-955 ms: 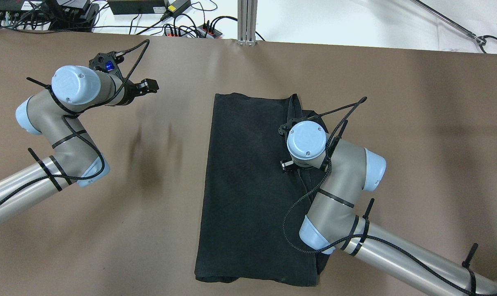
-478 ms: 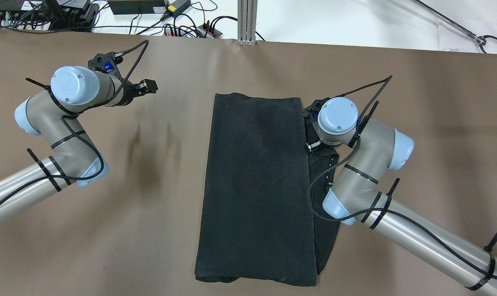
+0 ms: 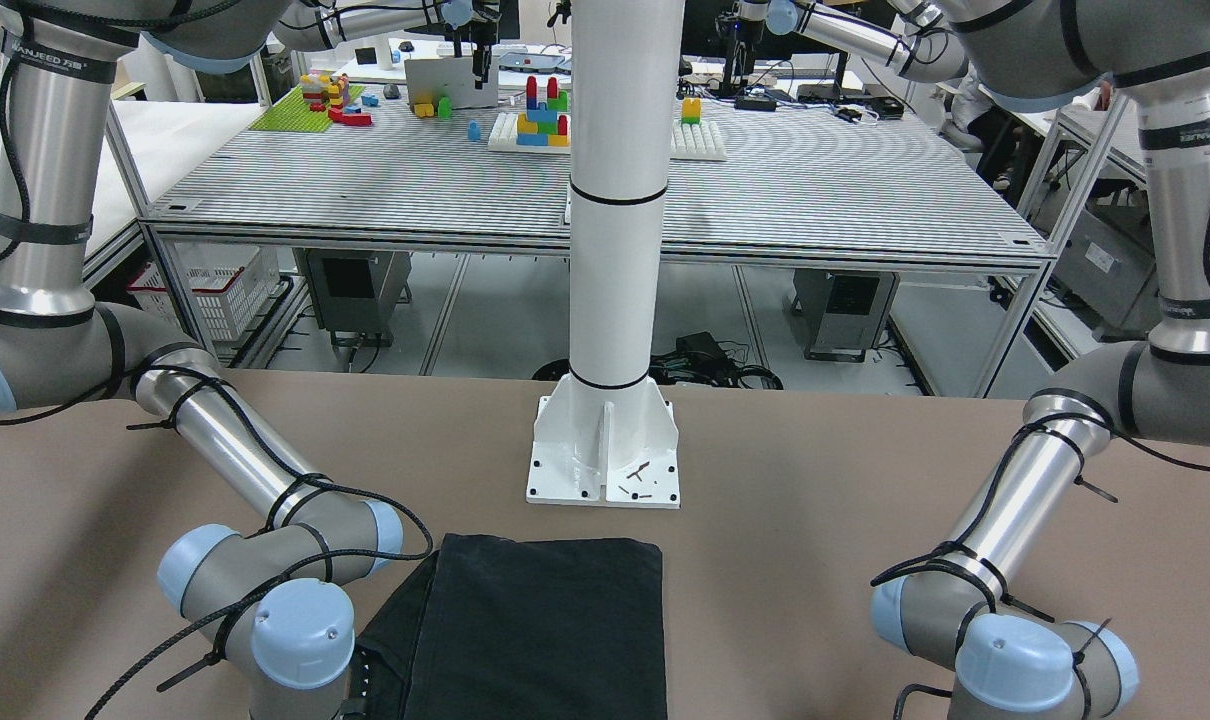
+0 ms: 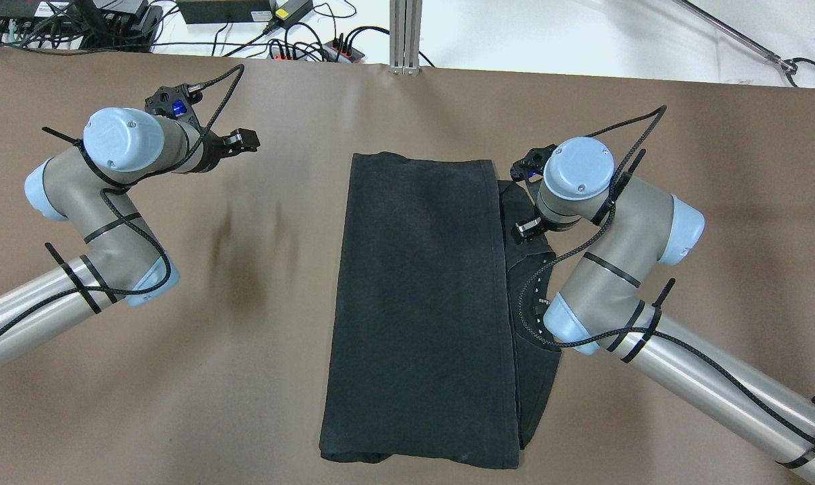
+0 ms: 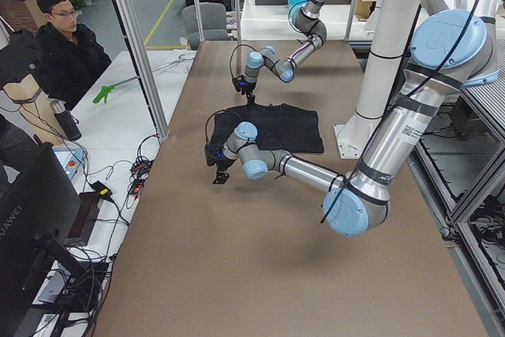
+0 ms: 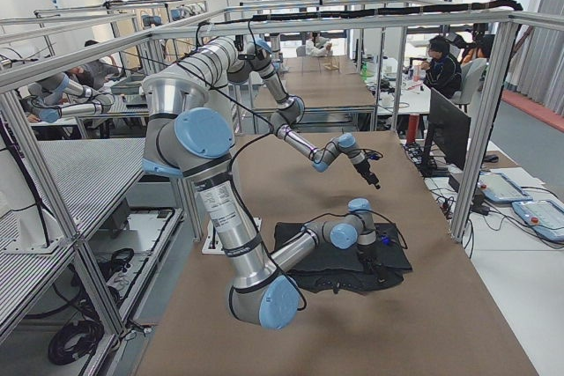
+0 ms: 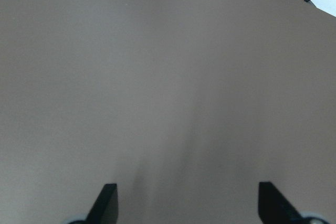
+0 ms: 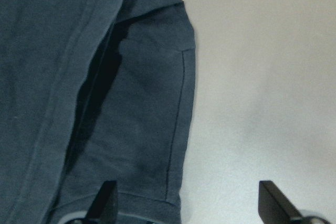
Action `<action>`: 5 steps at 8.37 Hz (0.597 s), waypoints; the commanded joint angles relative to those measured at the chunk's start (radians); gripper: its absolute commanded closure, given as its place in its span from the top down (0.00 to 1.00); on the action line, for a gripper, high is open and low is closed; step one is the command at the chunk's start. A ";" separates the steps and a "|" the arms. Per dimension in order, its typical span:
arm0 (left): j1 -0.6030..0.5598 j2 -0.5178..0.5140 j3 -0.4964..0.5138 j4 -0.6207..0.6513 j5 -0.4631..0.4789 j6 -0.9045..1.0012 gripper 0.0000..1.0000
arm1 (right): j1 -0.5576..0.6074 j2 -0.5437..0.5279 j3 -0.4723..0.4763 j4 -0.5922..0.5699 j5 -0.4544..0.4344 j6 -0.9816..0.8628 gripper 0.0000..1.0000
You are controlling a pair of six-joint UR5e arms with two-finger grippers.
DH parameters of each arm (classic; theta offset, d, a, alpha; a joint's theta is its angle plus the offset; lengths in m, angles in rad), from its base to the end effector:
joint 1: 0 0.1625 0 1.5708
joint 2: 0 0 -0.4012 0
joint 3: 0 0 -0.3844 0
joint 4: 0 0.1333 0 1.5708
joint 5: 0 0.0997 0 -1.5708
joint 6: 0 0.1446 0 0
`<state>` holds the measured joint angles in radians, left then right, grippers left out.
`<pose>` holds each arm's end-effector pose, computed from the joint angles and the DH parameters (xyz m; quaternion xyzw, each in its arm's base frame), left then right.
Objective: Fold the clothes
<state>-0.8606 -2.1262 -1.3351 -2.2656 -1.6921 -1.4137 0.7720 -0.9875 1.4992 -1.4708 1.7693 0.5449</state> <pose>0.4018 -0.6449 0.3737 0.1900 0.4493 -0.2730 0.8292 -0.4422 -0.5767 0.3679 0.1757 -0.2604 -0.1497 0.9375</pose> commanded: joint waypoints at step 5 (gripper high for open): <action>0.029 -0.014 -0.064 0.000 -0.014 -0.060 0.94 | -0.354 -0.167 0.441 -0.071 -0.165 1.187 0.94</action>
<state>-0.8559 -2.1264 -1.3837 -2.2652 -1.7045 -1.4233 0.5801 -1.1018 1.8297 -1.5377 1.7385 1.4026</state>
